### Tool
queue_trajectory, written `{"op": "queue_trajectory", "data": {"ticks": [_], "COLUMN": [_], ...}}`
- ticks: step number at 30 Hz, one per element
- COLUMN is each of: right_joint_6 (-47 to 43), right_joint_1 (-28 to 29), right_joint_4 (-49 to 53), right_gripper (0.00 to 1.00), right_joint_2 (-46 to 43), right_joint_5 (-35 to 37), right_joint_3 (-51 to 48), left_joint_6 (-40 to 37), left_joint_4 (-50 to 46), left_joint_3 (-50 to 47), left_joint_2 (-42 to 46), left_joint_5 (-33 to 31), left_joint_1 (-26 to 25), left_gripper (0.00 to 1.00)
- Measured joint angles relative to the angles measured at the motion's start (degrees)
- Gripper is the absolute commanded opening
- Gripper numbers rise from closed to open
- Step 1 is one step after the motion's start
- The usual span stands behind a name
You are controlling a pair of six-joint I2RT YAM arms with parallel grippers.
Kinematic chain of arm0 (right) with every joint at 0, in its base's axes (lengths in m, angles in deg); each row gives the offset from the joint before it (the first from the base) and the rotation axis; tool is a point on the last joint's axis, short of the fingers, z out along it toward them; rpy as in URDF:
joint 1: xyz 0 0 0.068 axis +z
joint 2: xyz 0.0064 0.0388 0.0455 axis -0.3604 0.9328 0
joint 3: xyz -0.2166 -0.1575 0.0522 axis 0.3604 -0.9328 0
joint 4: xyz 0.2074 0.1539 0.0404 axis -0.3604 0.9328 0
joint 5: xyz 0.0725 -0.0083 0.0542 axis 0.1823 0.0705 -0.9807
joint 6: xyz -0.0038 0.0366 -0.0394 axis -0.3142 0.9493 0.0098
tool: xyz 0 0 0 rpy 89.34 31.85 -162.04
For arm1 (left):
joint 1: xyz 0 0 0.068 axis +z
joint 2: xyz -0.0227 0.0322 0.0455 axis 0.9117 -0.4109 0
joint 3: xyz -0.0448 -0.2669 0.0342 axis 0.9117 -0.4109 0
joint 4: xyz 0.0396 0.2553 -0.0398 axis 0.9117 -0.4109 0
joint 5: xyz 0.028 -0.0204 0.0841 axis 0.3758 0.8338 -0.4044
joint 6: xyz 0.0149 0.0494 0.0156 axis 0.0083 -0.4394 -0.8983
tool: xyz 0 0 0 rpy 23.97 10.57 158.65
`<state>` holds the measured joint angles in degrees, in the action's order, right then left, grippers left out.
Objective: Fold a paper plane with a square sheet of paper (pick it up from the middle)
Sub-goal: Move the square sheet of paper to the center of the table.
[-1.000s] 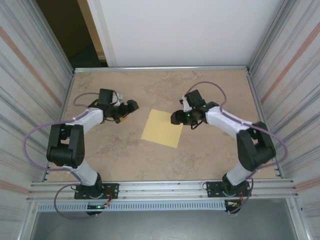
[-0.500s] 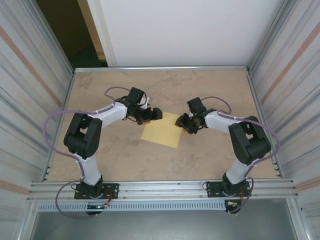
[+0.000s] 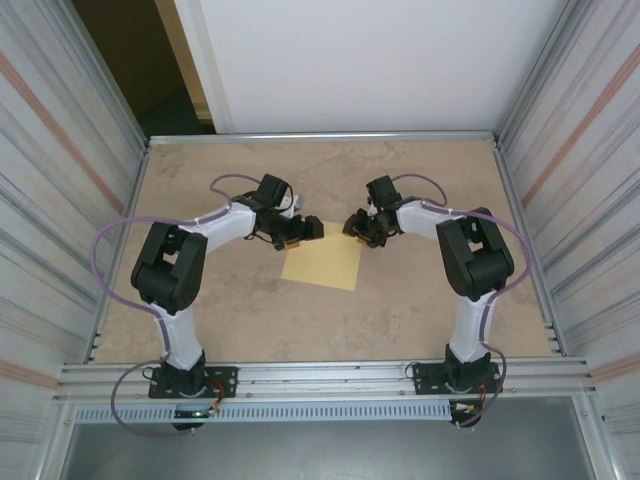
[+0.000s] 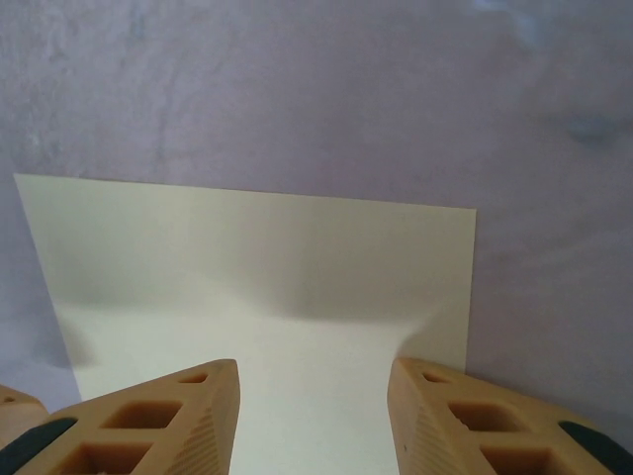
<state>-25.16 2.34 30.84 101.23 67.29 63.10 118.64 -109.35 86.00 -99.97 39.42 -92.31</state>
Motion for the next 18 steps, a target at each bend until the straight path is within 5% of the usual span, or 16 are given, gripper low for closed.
{"op": "queue_trajectory", "data": {"ticks": [6, 18], "right_joint_6": [-3.9, -4.2], "right_joint_1": [-0.7, 2.0], "right_joint_4": [-0.2, 2.9], "right_gripper": [0.43, 0.39], "right_joint_2": [5.0, -4.7], "right_joint_5": [-5.2, -2.8], "right_joint_3": [6.1, 0.4], "left_joint_6": [1.2, 0.8], "left_joint_4": [-1.4, -6.0], "left_joint_3": [0.0, 1.3], "left_joint_2": [0.0, -0.2], "left_joint_5": [-2.1, -7.7], "left_joint_1": [0.7, 0.9], "left_gripper": [0.79, 0.79]}}
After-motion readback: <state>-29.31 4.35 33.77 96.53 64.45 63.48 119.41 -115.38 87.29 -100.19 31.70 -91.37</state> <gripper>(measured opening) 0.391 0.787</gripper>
